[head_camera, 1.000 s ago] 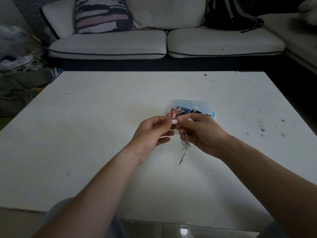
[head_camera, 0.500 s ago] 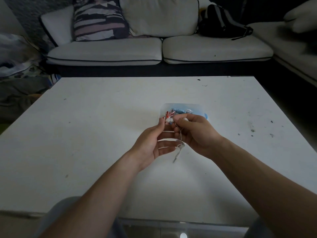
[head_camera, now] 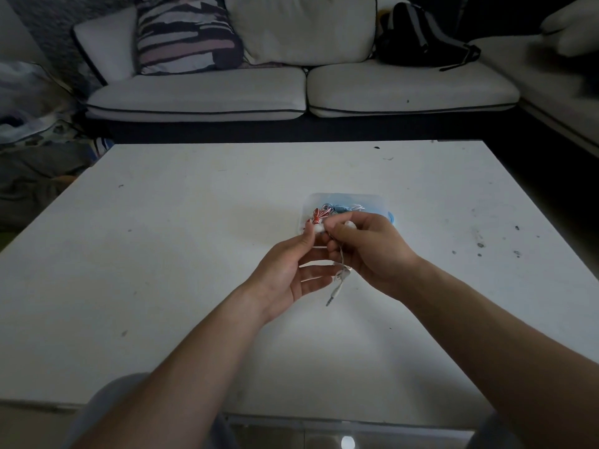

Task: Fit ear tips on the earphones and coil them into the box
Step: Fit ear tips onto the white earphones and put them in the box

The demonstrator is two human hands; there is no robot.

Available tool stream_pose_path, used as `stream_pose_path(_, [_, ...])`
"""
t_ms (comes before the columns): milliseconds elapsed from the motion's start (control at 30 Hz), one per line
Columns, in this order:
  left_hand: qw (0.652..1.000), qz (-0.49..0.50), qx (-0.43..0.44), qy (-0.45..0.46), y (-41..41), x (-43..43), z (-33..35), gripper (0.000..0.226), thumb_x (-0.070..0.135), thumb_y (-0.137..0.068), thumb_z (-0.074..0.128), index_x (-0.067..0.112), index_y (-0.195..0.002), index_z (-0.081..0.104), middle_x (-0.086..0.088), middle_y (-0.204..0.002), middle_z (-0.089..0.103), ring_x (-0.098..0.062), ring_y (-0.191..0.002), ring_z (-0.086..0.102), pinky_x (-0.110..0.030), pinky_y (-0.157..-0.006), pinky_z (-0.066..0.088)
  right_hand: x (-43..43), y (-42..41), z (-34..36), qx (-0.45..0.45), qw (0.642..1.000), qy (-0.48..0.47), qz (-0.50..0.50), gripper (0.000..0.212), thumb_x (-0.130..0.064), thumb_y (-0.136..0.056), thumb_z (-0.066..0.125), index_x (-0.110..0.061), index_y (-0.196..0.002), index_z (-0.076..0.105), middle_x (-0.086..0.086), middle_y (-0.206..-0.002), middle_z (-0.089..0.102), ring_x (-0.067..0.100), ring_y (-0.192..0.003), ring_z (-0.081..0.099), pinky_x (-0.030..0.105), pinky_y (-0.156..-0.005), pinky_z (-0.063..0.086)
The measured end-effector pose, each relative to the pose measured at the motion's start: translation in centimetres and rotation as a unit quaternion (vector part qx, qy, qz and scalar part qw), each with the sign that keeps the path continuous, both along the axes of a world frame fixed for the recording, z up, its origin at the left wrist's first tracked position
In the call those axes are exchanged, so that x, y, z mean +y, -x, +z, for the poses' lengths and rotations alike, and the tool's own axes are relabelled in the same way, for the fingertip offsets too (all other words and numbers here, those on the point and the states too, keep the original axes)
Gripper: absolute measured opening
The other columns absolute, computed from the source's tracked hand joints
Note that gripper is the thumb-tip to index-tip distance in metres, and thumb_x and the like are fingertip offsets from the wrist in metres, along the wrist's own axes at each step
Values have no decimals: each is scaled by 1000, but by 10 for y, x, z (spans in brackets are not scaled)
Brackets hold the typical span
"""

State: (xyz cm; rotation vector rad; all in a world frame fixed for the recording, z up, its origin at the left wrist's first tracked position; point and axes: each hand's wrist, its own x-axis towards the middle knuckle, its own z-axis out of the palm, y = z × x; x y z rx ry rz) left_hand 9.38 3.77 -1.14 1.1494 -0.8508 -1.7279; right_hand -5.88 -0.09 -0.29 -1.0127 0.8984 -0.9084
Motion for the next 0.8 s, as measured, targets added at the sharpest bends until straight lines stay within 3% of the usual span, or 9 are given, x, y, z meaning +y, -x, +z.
stream_pose_path(100, [1000,-2,-4,-2,-1,-2,0,49,58,-84,53,14,-101,70,-9,-101,72,-23,-84,70,-28,-68,56,-1,0,1,-8,1000,-8,-1,18,-5,-98,57,9,-105,66,12,-79,64,13,-62,60,22,-60,53])
stream_pose_path(200, [1000,-2,-13,-13,-3,-4,-1,52,59,-93,44,15,-101,71,-7,-102,74,-22,-84,70,-30,-70,55,-3,1,2,-15,1000,-17,-1,16,-5,-99,55,0,-94,70,6,-71,63,12,-61,60,22,-61,53])
stream_pose_path(300, [995,-11,-95,8,-4,-6,-4,57,66,-90,42,20,-109,71,-1,-108,74,-18,-98,67,-33,-80,52,-3,2,3,-37,999,-32,0,20,-5,-100,53,-3,-91,70,5,-70,63,11,-62,60,24,-64,55])
stream_pose_path(367, [987,-59,-144,37,-3,-5,-7,54,67,-86,54,27,-119,68,4,-116,72,-17,-110,64,-35,-91,52,-3,2,3,-60,997,-44,-3,18,-5,-100,52,0,-95,68,5,-73,66,11,-63,60,26,-67,57])
stream_pose_path(433, [980,-113,-157,51,1,-3,-12,42,47,-84,70,27,-120,65,2,-117,70,-18,-111,64,-39,-93,53,-2,2,5,-84,994,-63,-19,14,-4,-100,52,2,-101,65,5,-73,66,11,-62,61,24,-61,55])
stream_pose_path(500, [975,-134,-167,62,7,-1,-16,32,26,-84,77,22,-114,66,-3,-110,69,-16,-100,68,-39,-89,56,-3,3,5,-103,991,-74,-39,13,-3,-99,53,3,-102,64,7,-73,63,11,-61,61,22,-58,54])
stream_pose_path(600, [975,-102,-183,77,15,-5,-19,23,19,-85,77,14,-106,69,-14,-106,70,-17,-87,69,-37,-82,58,-6,8,9,-99,992,-54,-63,12,-2,-99,53,6,-99,61,11,-74,55,12,-60,58,21,-58,53])
stream_pose_path(700, [962,-51,-245,106,19,-18,-18,18,25,-81,79,26,-98,72,-4,-103,71,-19,-83,70,-35,-74,58,-14,15,11,-50,994,-7,-99,10,0,-97,54,5,-101,62,15,-79,49,15,-62,55,24,-59,52])
stream_pose_path(800, [916,4,-353,189,21,-37,-10,19,36,-72,79,35,-90,72,12,-93,72,-12,-79,67,-31,-69,55,-30,23,9,23,986,6,-165,16,-3,-94,59,10,-98,68,10,-77,61,17,-69,64,26,-66,55])
